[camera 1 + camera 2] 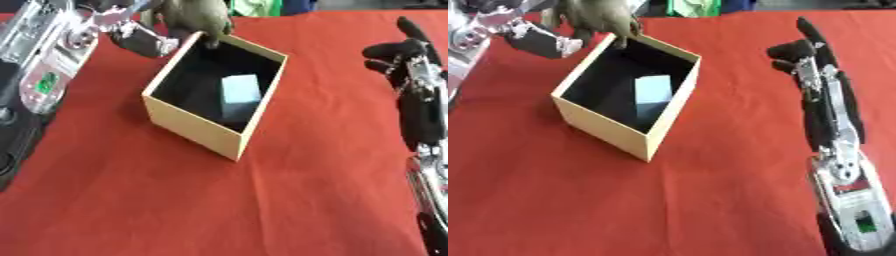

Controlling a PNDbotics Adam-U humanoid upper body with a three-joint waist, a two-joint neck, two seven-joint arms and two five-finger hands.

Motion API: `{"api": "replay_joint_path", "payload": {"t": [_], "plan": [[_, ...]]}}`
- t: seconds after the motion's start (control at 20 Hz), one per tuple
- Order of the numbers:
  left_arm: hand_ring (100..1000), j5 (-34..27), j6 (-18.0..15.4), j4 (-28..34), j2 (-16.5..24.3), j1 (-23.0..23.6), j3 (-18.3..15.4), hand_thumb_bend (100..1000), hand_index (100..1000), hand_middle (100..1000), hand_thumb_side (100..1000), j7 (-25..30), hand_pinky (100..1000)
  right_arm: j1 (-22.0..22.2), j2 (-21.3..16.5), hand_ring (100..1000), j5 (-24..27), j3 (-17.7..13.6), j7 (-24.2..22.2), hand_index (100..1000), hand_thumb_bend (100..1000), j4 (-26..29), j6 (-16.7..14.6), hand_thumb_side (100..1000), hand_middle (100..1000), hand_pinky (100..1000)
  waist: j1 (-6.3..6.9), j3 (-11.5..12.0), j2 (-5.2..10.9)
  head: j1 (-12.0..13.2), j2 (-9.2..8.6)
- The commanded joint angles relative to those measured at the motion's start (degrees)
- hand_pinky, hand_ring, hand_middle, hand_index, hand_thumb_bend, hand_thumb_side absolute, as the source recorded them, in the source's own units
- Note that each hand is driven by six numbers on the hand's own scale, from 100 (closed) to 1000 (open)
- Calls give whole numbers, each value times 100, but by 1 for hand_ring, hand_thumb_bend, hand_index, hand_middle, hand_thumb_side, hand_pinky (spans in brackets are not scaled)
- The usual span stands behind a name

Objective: Pick up objects on the table and place them in the box.

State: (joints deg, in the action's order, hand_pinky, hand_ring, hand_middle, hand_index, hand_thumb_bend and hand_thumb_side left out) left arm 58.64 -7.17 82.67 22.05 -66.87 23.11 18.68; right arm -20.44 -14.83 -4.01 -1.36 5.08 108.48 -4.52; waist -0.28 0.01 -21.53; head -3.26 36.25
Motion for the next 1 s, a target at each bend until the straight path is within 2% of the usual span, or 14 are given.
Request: {"api": "replay_joint_path", "payload": {"t": [0.05,0.3,0.65,1.0], "plan": [[380,106,14,23,-140,-171,10,100,274,268,158,20,257,-77,-39,792,-10,7,18,1000,100,151,2,917,657,810,-14,-23,147,14,28],[384,374,-15,-107,-376,-182,116,100,276,271,131,-61,258,-89,-18,792,5,19,37,1000,100,156,11,918,656,810,-20,-51,138,-38,-48],[392,846,-89,-233,-471,-122,240,100,282,282,101,-202,265,-86,-9,792,13,25,65,1000,100,165,26,922,655,809,-8,-65,120,-76,-135],[413,1012,-139,-514,-574,-29,301,100,301,304,137,-322,290,-96,-2,792,17,27,76,1000,100,179,33,924,654,809,-7,-91,88,-37,-202]]}}
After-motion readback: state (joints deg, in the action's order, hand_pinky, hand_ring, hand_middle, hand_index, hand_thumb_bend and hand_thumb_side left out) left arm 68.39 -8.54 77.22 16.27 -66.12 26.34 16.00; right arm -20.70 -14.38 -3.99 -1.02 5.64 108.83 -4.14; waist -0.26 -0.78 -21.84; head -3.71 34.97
